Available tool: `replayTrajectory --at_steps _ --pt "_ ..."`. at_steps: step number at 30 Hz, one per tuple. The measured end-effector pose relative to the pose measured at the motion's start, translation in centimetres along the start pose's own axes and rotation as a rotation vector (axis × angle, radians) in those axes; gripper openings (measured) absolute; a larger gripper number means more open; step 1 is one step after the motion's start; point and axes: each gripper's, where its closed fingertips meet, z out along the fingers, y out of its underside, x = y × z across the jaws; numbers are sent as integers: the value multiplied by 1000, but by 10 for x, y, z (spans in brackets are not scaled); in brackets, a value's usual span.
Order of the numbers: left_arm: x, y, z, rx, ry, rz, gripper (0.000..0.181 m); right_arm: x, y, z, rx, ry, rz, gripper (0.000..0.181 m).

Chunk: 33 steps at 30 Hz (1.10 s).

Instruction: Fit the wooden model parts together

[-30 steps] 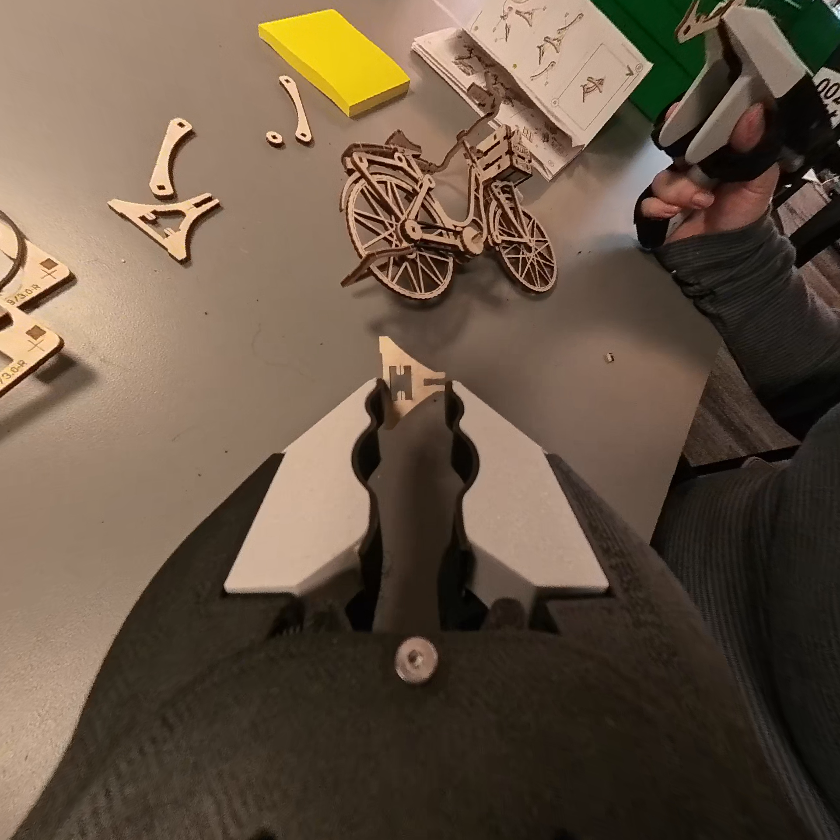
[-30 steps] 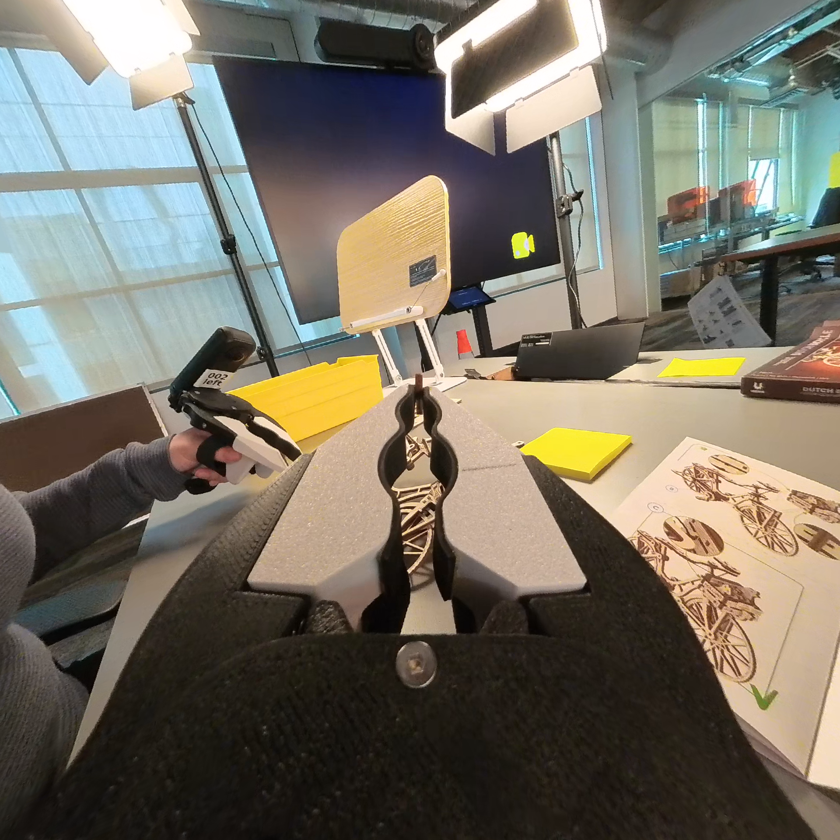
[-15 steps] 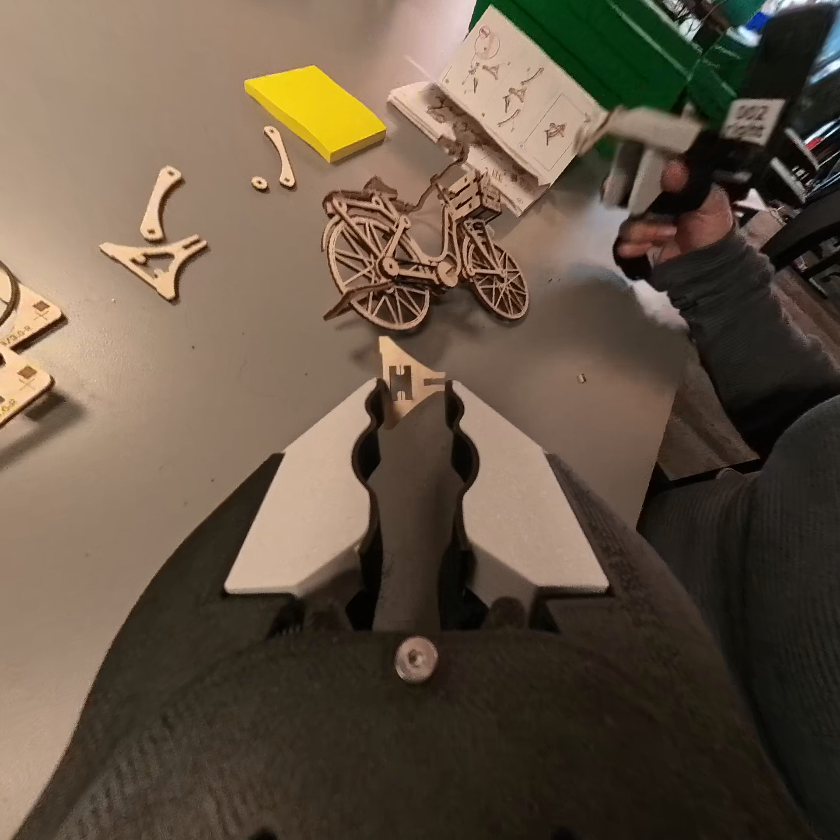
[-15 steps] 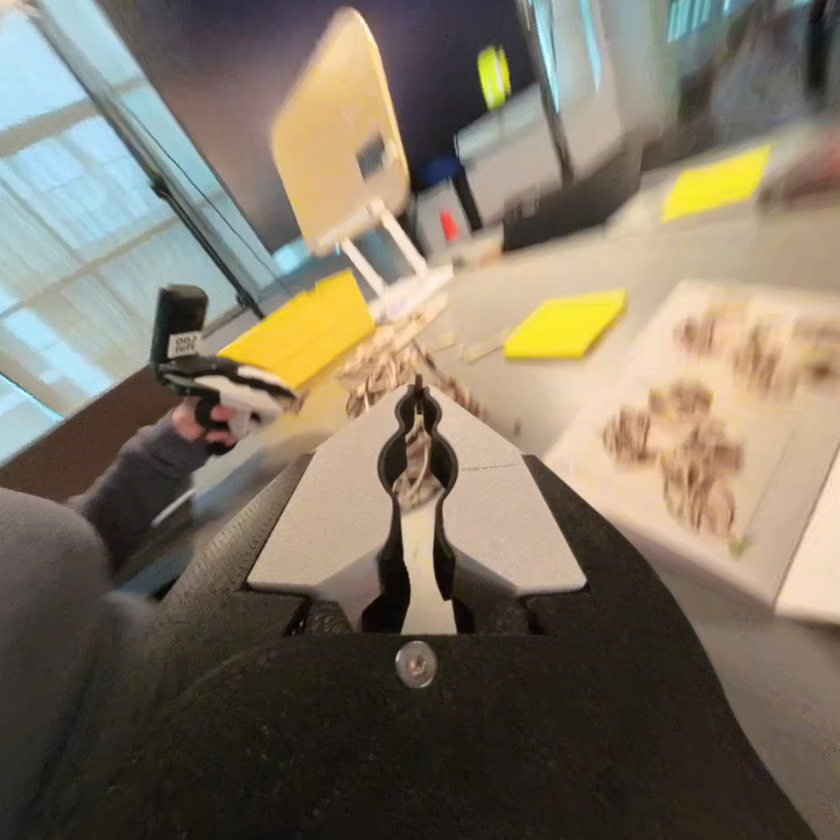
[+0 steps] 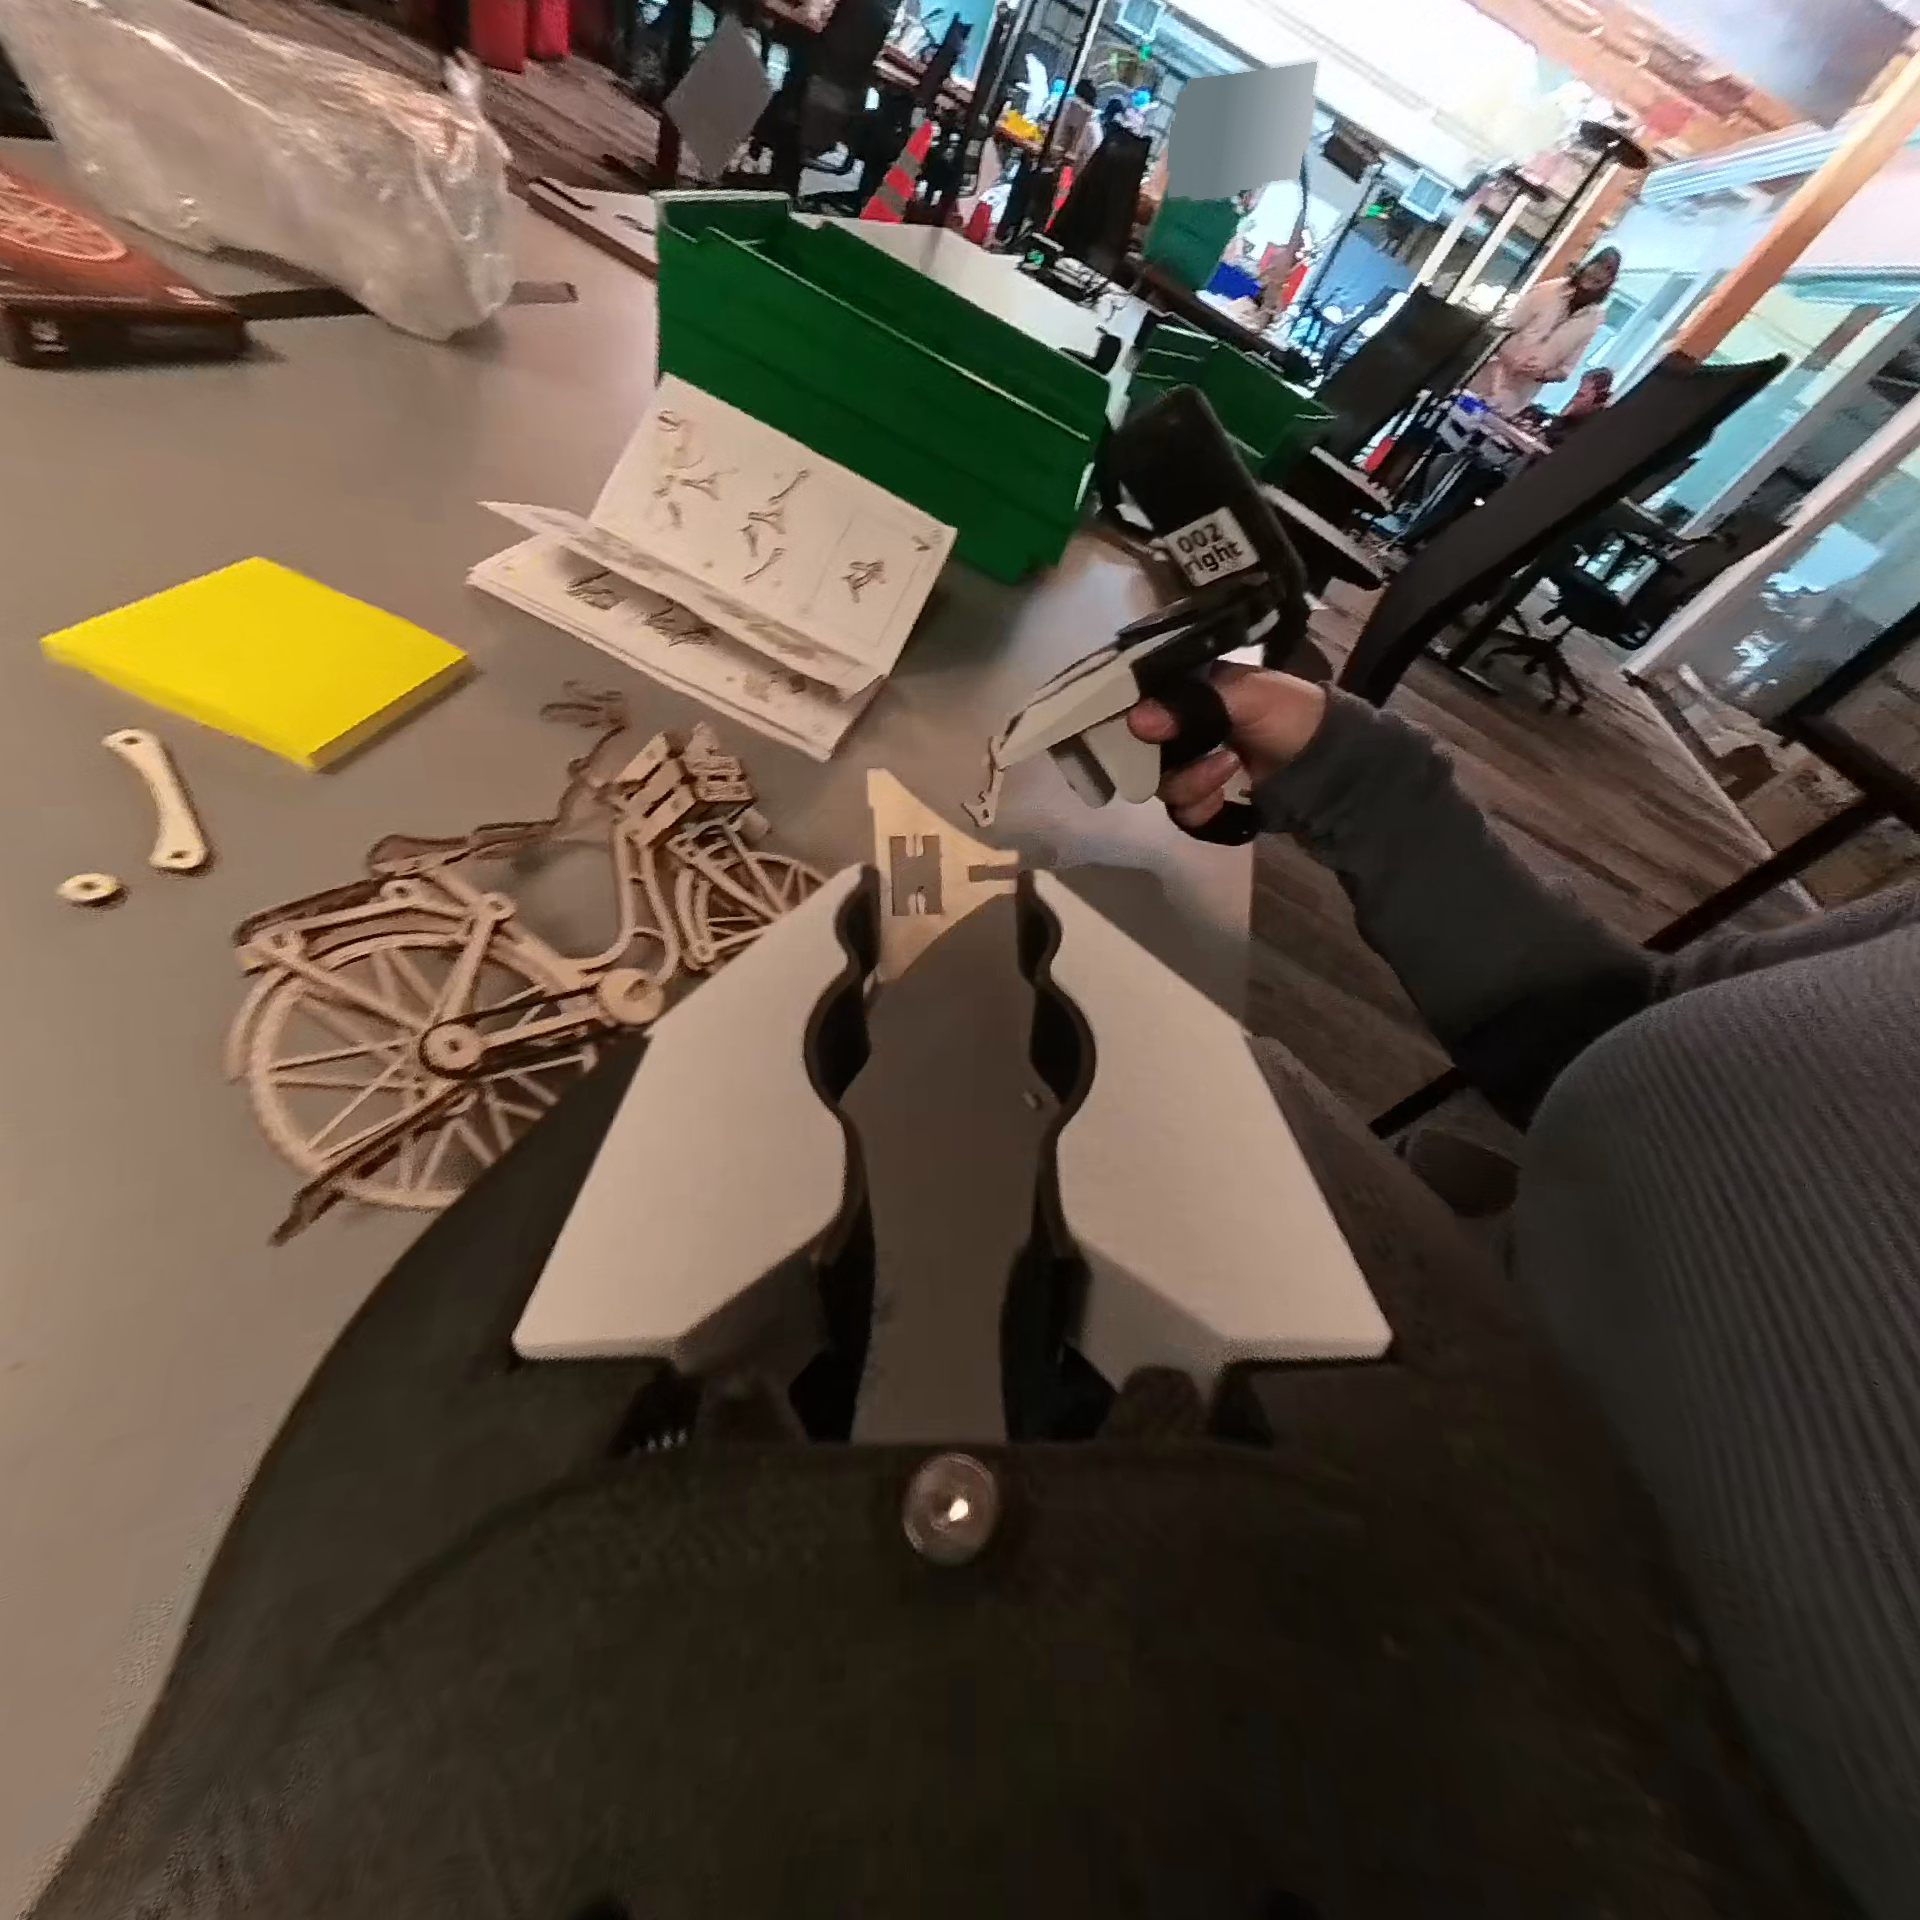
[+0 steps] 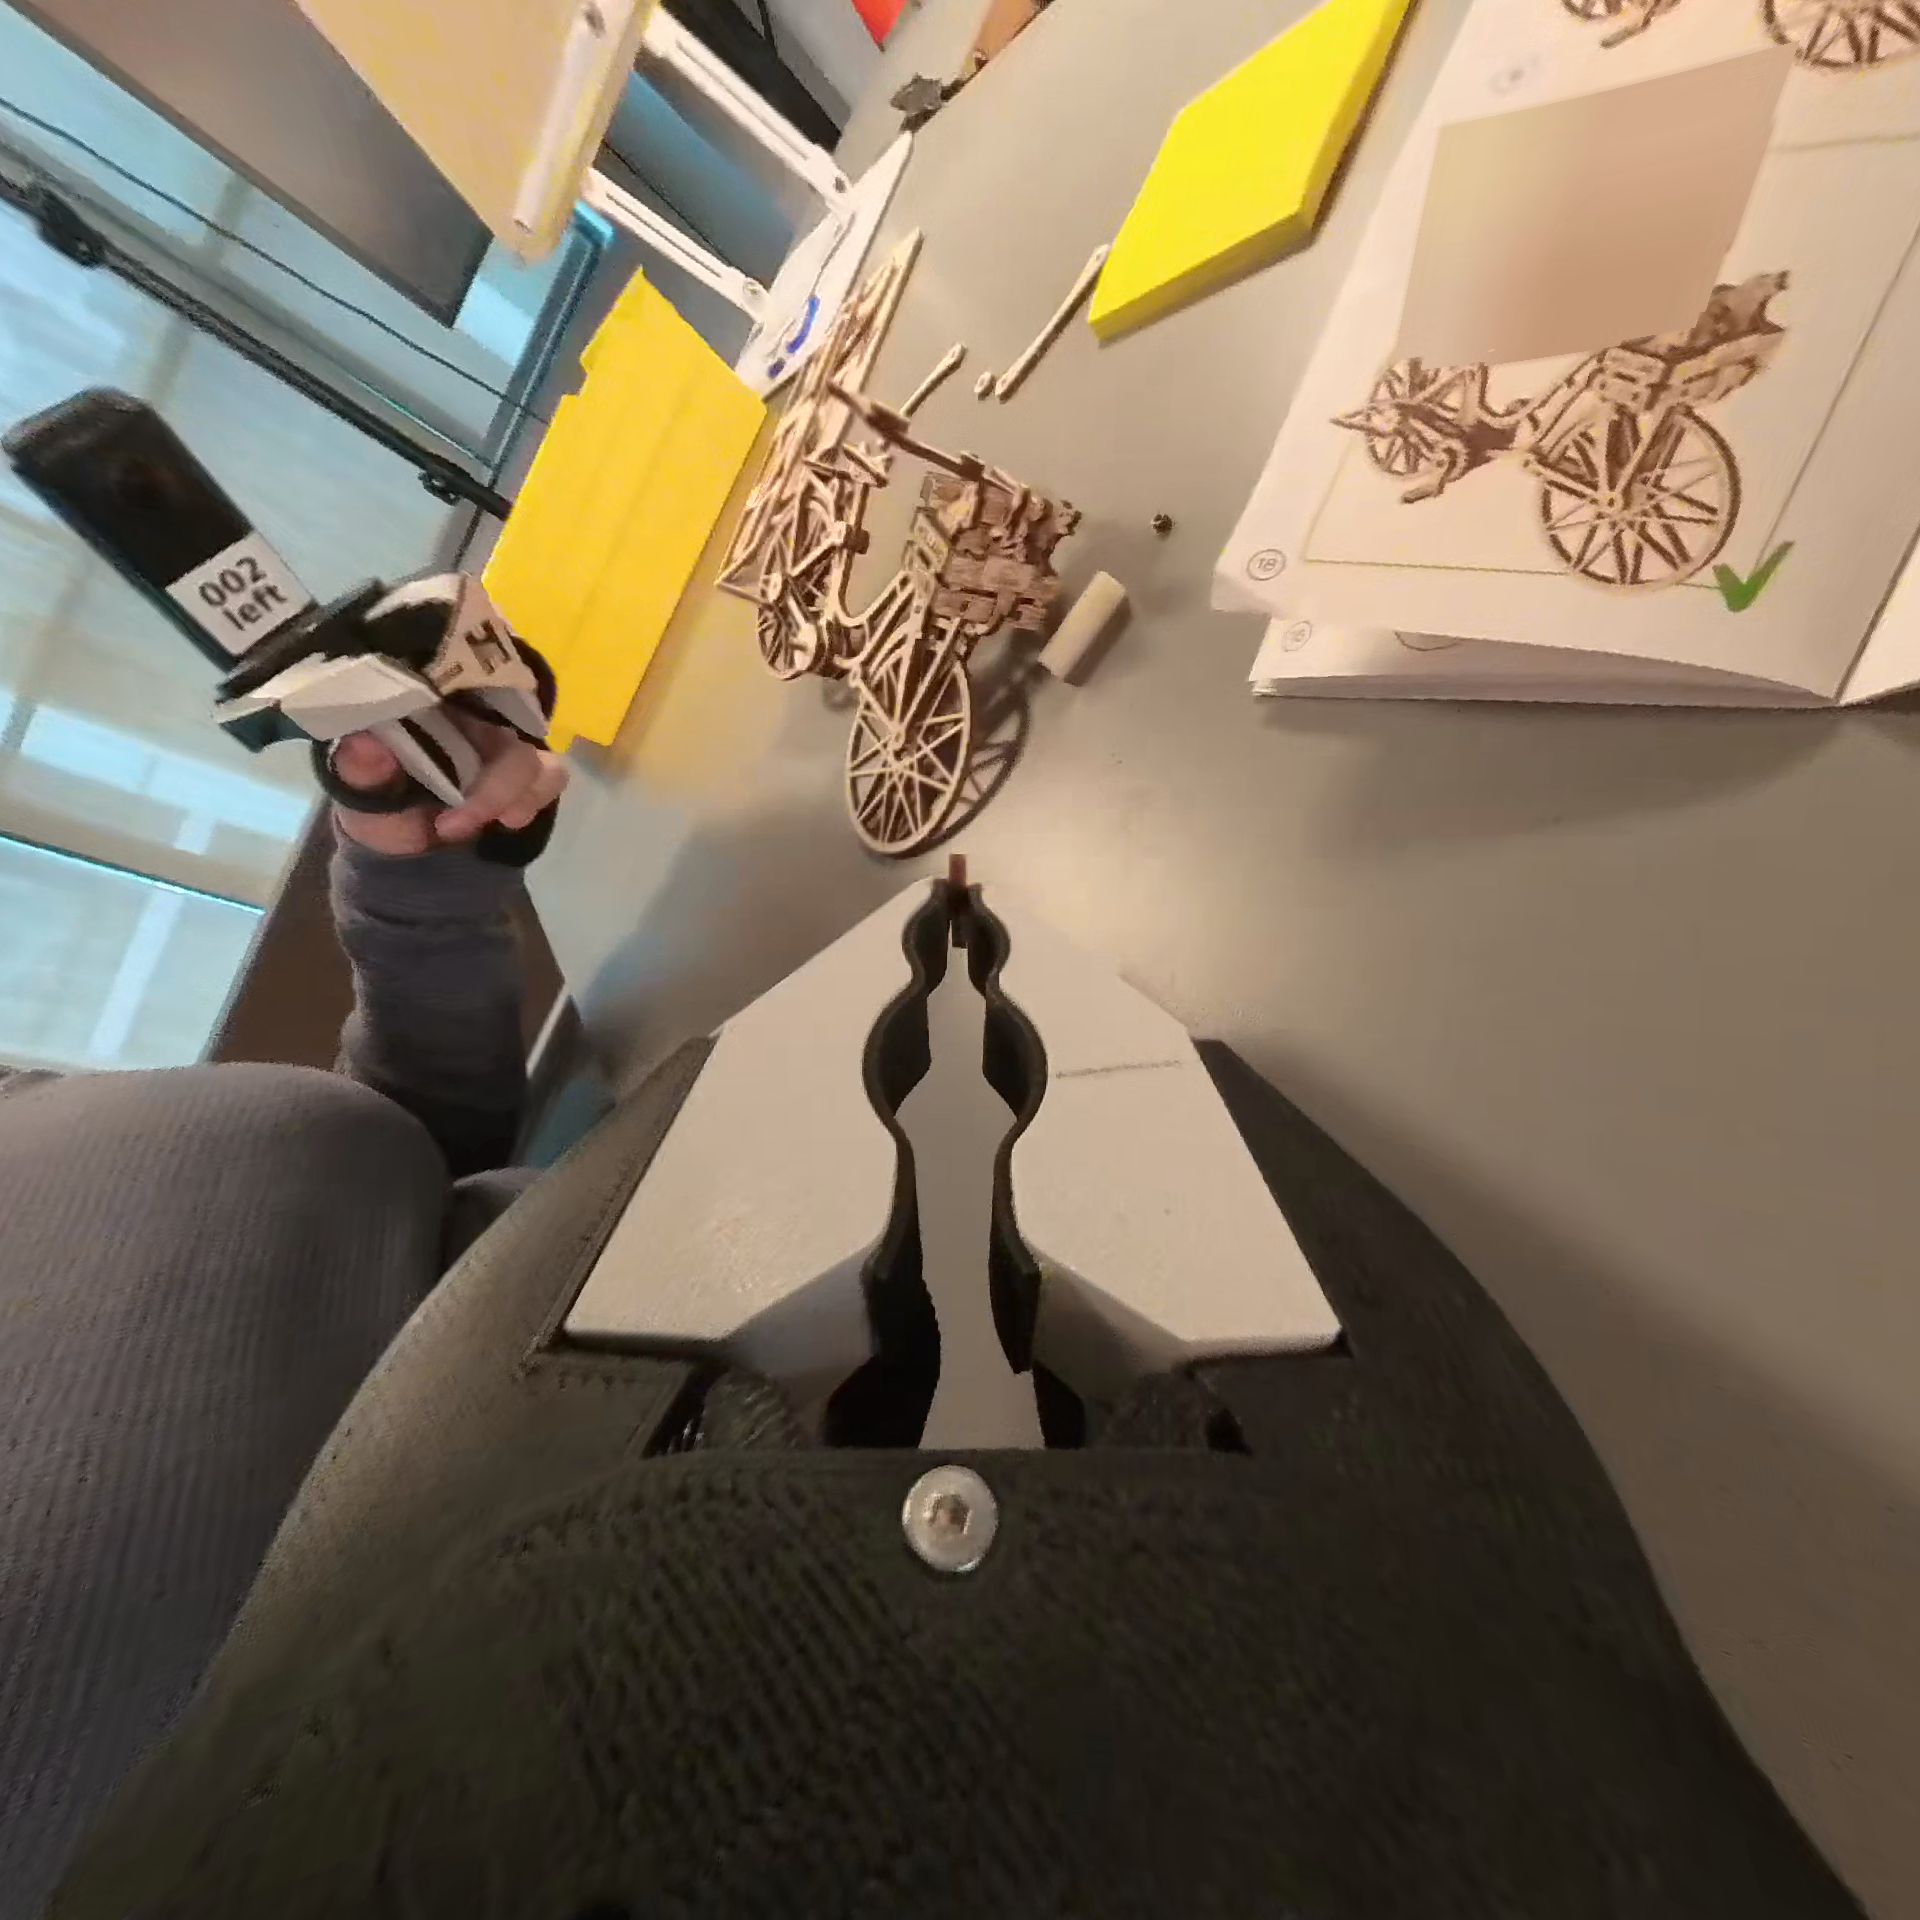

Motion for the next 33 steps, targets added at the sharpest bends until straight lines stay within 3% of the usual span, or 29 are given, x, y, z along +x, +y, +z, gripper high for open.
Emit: replayTrajectory --at_steps 10,15,25,33 --pt "20 -1 18 33 92 -60 25 -12 12 2 -1 -26 -7 0" --pt "14 -5 14 63 62 -50 26 -24 0 3 71 -39 -170 0" --pt "-56 -35 -22 254 -207 85 25 -30 -44 -28 421 0 -611 0" --pt "-87 -37 -46 391 -263 70 24 -18 -85 -54 669 189 -792 0"
